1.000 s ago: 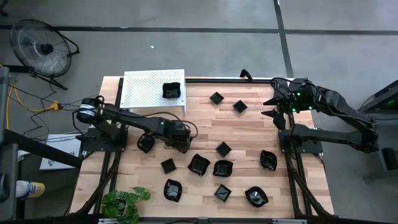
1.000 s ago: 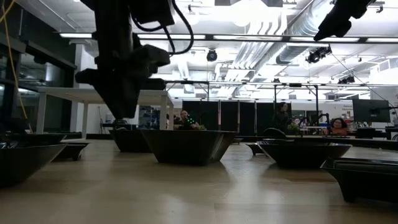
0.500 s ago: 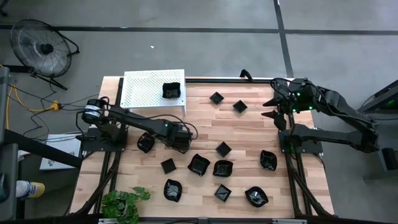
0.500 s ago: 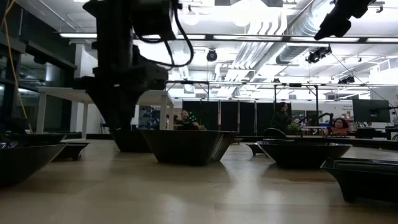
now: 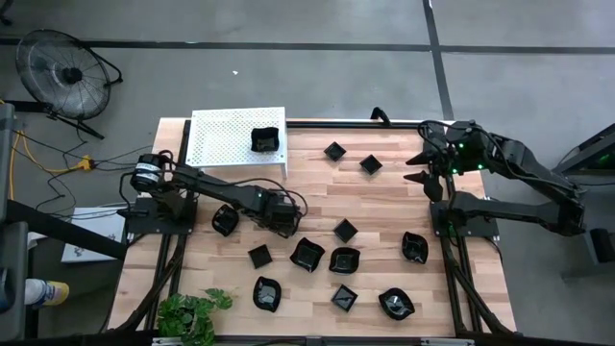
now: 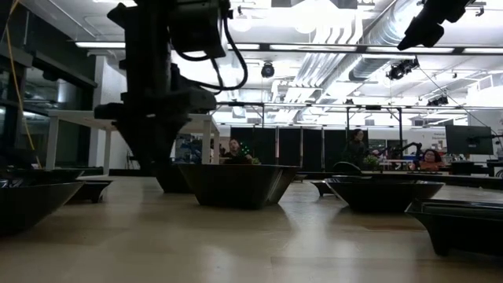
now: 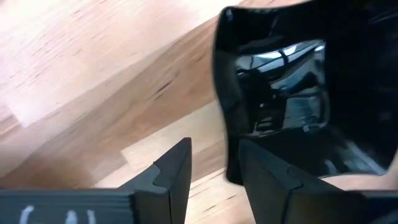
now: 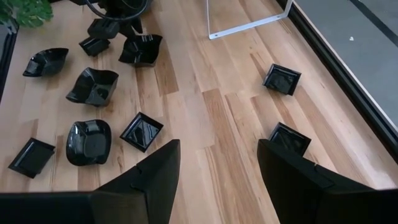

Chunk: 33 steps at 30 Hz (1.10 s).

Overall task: Pick & Place Mini shaped plates
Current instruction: Stack the black distorted square plate on top of the black distorted square plate on the shelf

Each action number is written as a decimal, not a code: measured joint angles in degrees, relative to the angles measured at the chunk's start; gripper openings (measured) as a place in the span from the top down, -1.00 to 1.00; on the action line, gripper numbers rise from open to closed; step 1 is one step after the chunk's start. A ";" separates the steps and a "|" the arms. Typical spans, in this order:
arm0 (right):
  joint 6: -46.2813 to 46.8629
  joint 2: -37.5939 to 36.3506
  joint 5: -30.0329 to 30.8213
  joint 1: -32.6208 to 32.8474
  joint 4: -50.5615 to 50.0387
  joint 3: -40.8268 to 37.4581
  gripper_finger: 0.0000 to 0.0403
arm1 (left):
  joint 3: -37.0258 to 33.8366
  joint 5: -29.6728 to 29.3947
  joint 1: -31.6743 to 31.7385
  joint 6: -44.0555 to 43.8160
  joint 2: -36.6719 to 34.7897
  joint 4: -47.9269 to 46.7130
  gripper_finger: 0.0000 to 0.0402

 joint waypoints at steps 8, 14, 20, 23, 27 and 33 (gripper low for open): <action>-0.02 0.00 0.00 0.00 -0.07 0.00 -0.04 | 0.00 0.18 0.01 -0.04 0.00 1.84 0.35; -0.04 0.00 0.00 0.00 -0.12 0.00 -0.04 | 0.00 0.21 0.01 -0.24 0.00 2.09 0.35; -0.43 0.00 0.02 0.00 -0.15 0.00 -0.04 | 0.00 1.01 -0.04 -0.34 0.00 3.04 0.35; -0.83 0.00 0.00 -0.01 -0.16 0.00 -0.04 | 0.00 1.01 -0.04 -0.39 0.00 3.00 0.35; -1.12 0.00 0.03 -0.01 -0.16 0.00 -0.04 | 0.00 1.01 -0.04 -0.37 0.00 3.01 0.35; -1.32 0.00 0.03 -0.01 -0.16 0.00 -0.04 | 0.00 0.99 -0.04 -0.36 -0.02 3.00 0.47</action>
